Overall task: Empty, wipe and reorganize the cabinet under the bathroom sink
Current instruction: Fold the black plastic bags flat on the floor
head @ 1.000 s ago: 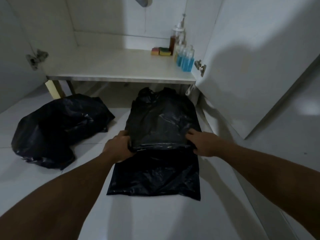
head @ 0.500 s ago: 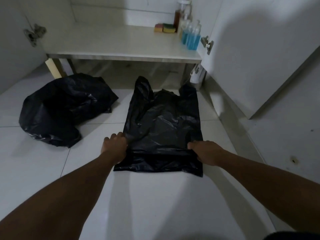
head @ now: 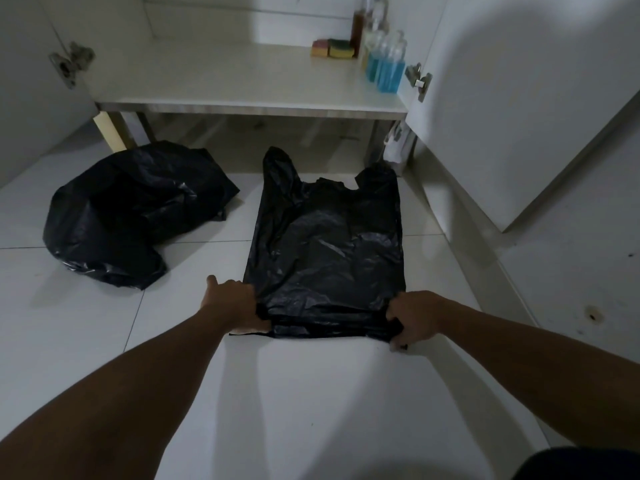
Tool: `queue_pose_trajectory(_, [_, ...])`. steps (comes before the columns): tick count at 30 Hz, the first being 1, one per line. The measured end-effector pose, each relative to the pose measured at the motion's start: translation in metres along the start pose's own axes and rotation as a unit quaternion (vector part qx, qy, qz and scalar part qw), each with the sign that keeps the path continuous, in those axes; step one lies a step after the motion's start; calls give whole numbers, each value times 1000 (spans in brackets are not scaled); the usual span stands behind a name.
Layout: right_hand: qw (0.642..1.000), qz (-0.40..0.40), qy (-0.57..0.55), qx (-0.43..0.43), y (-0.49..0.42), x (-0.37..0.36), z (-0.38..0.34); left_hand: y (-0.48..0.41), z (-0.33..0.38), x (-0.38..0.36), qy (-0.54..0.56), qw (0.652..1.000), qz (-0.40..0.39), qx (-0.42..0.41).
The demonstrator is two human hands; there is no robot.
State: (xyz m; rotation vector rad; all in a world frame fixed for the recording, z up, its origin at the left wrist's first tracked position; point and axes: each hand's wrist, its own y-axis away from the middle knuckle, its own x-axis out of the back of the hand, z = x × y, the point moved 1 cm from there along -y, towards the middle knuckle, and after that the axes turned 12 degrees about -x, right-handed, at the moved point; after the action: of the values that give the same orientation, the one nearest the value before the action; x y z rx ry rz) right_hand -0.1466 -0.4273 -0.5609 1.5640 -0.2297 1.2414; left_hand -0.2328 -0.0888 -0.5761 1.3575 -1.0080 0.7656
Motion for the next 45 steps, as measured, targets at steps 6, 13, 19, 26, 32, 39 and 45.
queue_pose_trajectory(6, [984, 120, -126, -21, -10, 8, -4, -10, 6, 7, -34, 992, 118, 13])
queue_pose_trajectory(13, [993, 64, -86, -41, -34, 0, -12, -28, 22, -3, 68, 996, 48, -37])
queue_pose_trajectory(19, [987, 100, -125, -36, -43, 5, -3, -36, 15, 6, 68, 994, 82, -20])
queue_pose_trajectory(26, [961, 188, -204, -6, -79, 63, -7, -80, 9, 43, 79, 981, 173, -28])
queue_pose_trajectory(32, [955, 171, -244, 8, -142, 121, -26, -126, 17, 35, 66, 981, 182, -31])
queue_pose_trajectory(39, [920, 216, -326, 18, -212, 196, -56, -150, 13, -12, 77, 988, 128, -42])
queue_pose_trajectory(45, [872, 211, -438, -56, -289, 237, -81, -150, 12, -23, 119, 981, 149, -42])
